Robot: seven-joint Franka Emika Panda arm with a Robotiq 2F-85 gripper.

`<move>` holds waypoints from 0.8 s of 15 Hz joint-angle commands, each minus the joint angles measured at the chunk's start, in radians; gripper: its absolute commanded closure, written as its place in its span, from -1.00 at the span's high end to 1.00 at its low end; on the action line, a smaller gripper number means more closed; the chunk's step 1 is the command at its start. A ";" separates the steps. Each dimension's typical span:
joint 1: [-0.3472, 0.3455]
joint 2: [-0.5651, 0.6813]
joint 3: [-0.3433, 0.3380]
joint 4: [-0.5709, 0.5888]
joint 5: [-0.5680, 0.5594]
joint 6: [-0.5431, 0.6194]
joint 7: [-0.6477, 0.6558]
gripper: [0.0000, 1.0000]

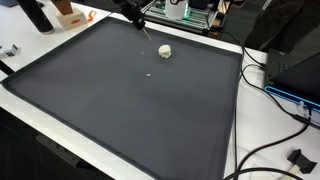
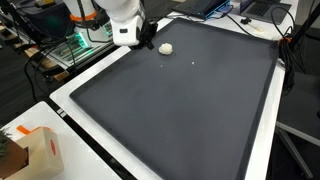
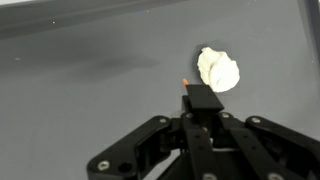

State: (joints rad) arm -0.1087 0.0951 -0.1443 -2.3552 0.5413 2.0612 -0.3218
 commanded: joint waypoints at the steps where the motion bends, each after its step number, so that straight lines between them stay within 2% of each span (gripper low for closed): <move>1: -0.014 0.013 0.014 -0.009 0.024 0.019 0.065 -0.94; 12: 0.010 -0.019 0.034 -0.038 0.031 0.050 0.370 -0.94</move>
State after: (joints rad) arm -0.1063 0.1066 -0.1280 -2.3572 0.5569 2.0728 -0.0332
